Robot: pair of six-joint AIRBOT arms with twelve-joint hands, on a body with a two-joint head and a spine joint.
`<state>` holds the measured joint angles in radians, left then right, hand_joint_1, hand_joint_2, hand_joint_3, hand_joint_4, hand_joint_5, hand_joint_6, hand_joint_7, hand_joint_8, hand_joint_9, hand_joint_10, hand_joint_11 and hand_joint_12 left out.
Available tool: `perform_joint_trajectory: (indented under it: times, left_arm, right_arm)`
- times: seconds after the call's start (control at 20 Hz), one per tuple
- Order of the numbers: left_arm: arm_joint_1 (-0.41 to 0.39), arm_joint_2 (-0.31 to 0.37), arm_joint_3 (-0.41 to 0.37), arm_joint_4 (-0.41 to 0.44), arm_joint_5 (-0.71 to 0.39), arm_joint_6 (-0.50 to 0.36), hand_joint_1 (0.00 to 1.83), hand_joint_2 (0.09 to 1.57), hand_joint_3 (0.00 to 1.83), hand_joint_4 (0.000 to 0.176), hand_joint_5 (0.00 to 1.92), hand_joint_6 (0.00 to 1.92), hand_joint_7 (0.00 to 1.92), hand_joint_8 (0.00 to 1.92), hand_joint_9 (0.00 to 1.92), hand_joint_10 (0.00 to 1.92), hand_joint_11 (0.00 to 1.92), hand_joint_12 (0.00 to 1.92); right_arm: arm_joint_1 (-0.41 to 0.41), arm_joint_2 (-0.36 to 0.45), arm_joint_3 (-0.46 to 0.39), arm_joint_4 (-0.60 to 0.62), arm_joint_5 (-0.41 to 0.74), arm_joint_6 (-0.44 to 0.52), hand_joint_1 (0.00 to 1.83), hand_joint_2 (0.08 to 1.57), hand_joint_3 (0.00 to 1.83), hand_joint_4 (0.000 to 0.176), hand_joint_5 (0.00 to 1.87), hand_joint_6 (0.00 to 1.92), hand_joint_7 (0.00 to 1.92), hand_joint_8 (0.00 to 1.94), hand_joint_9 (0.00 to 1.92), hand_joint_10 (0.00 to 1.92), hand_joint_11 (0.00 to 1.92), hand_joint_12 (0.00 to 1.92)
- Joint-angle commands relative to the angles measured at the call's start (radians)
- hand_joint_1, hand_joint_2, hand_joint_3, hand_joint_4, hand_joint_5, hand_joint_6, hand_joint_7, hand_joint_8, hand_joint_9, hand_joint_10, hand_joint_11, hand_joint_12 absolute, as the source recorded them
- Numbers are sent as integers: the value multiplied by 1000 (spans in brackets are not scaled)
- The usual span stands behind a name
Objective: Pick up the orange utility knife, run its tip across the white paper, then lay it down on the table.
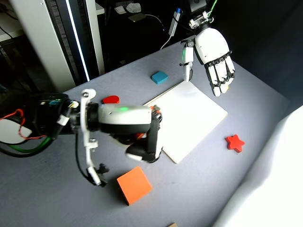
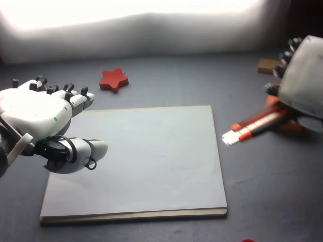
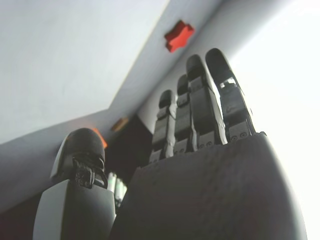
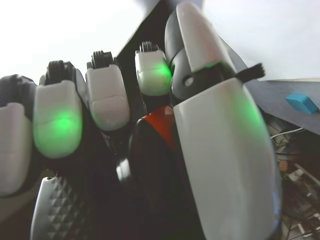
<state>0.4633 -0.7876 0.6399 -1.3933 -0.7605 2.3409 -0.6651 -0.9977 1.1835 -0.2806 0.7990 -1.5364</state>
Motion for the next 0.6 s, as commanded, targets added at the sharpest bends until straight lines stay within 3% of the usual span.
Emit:
perform_joint_trajectory:
  times: [0.0, 0.05, 0.35, 0.55]
  left_arm:
    - [-8, 7, 4, 60, -52, 4, 58, 1309, 3, 45, 80, 0, 139, 0, 276, 1, 0, 840]
    - [-8, 7, 4, 60, -51, 4, 69, 1303, 0, 45, 89, 3, 146, 2, 288, 5, 0, 905]
    - [-5, 8, 1, 60, -48, 4, 99, 1296, 0, 50, 101, 5, 150, 4, 295, 6, 0, 864]
    - [-3, 8, 0, 60, -46, 4, 63, 1303, 0, 50, 86, 4, 136, 2, 280, 3, 0, 828]
  right_arm:
    - [-13, 20, -5, 24, 132, -7, 760, 1489, 0, 176, 1299, 1921, 1498, 1941, 1599, 1921, 1678, 1921]
    - [-38, 30, -14, 36, 136, -3, 787, 1475, 0, 176, 1305, 1921, 1502, 1941, 1600, 1921, 1675, 1921]
    - [-149, 93, -115, 247, 101, 24, 745, 1478, 0, 176, 1297, 1921, 1471, 1941, 1570, 1921, 1649, 1921]
    - [-222, 54, -133, 353, 167, -59, 683, 1481, 1, 176, 1273, 1921, 1443, 1941, 1541, 1921, 1618, 1921]
